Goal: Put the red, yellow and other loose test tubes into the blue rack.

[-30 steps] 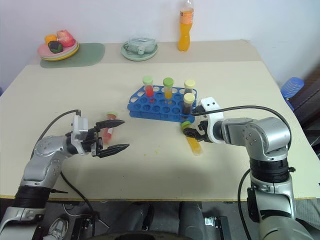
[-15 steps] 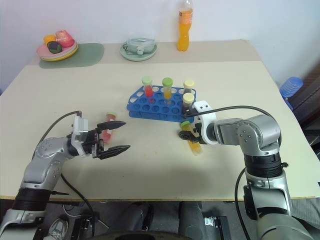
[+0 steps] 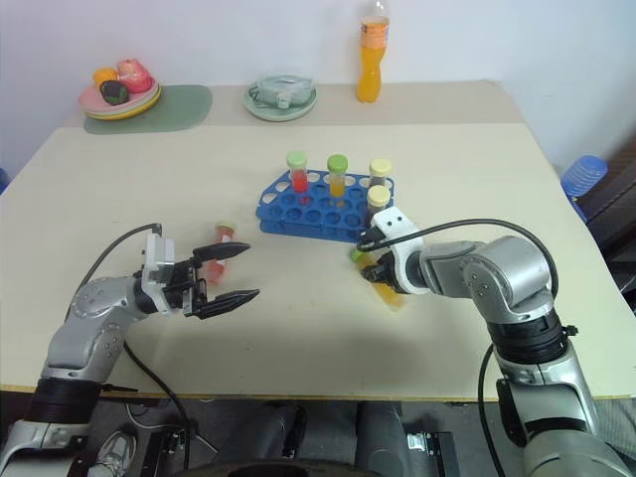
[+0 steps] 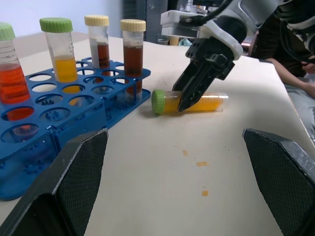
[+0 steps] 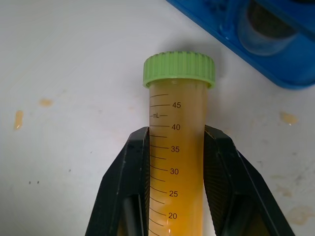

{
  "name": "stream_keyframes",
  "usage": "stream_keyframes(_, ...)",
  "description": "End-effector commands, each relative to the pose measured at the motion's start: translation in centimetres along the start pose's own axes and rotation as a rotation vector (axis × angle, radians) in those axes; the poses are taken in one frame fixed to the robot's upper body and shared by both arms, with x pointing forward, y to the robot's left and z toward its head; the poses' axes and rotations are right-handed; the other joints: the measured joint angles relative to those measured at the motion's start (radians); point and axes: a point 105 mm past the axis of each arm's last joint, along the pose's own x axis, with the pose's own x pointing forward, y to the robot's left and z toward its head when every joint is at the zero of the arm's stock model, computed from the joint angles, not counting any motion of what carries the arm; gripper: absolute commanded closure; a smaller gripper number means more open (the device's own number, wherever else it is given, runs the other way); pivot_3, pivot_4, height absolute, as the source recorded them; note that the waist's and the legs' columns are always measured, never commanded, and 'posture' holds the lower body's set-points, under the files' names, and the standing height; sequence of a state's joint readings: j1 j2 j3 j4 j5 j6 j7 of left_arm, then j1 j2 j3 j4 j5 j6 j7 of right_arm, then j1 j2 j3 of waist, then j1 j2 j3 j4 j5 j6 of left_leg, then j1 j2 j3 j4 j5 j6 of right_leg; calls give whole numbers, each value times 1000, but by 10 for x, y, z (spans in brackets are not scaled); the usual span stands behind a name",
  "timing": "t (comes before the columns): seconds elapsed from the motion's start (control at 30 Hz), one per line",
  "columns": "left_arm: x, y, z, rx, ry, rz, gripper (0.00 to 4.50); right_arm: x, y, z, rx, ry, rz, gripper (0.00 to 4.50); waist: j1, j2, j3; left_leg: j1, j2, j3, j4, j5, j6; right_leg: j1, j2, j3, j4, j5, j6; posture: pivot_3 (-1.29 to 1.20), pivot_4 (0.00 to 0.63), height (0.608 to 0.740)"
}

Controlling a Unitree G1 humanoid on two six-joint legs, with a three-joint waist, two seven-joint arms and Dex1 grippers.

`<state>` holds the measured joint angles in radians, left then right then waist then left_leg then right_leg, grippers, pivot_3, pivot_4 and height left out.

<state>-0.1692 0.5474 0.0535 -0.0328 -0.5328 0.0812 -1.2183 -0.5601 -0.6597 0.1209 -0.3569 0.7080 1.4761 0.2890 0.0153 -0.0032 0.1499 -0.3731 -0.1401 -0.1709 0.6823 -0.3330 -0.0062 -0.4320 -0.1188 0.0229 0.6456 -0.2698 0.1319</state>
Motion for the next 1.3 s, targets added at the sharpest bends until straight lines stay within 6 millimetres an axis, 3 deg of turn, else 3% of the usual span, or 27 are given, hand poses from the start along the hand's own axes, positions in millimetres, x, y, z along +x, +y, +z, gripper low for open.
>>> stream_keyframes(0.03,-2,1,8,33,-20,6,0,-12,5,8,-106,-98,39,3361,0,0,0,0,0,0,0,0,0,0,0,0,0,0,0,0,150,740)
stream_keyframes(0.17,-3,2,7,29,-22,14,0,-30,41,28,-145,-364,373,3361,-8,0,1,0,1,0,-1,0,0,0,0,0,0,0,0,0,150,740)
stream_keyframes(0.33,-5,5,7,25,-23,33,0,-39,55,57,-238,-682,468,3361,-12,0,1,1,2,1,-1,0,0,0,1,0,0,0,0,0,150,740)
stream_keyframes(0.43,-7,8,6,29,-26,56,0,-36,60,75,-343,-861,436,3361,-10,0,1,1,2,0,-1,0,0,0,1,0,0,0,0,0,150,740)
stream_keyframes(0.57,-10,17,9,22,-63,130,0,-14,61,87,-410,-959,320,3361,-9,0,1,1,1,0,0,0,0,0,2,0,0,0,0,0,150,740)
stream_keyframes(0.8,-14,33,19,47,-119,248,0,16,51,105,-374,-1140,68,3361,-20,0,1,1,1,0,-1,0,-1,-1,2,0,2,0,0,0,150,740)
stream_keyframes(1.0,-16,44,27,65,-162,320,0,28,37,111,-326,-1226,-118,3361,-34,0,1,1,1,0,-1,1,-1,-2,3,0,2,0,0,0,150,740)
stream_keyframes(1.3,-16,46,25,63,-181,347,0,37,33,108,-307,-1249,-170,3361,-37,0,1,1,1,0,-1,1,-2,-2,4,0,3,0,0,0,150,740)
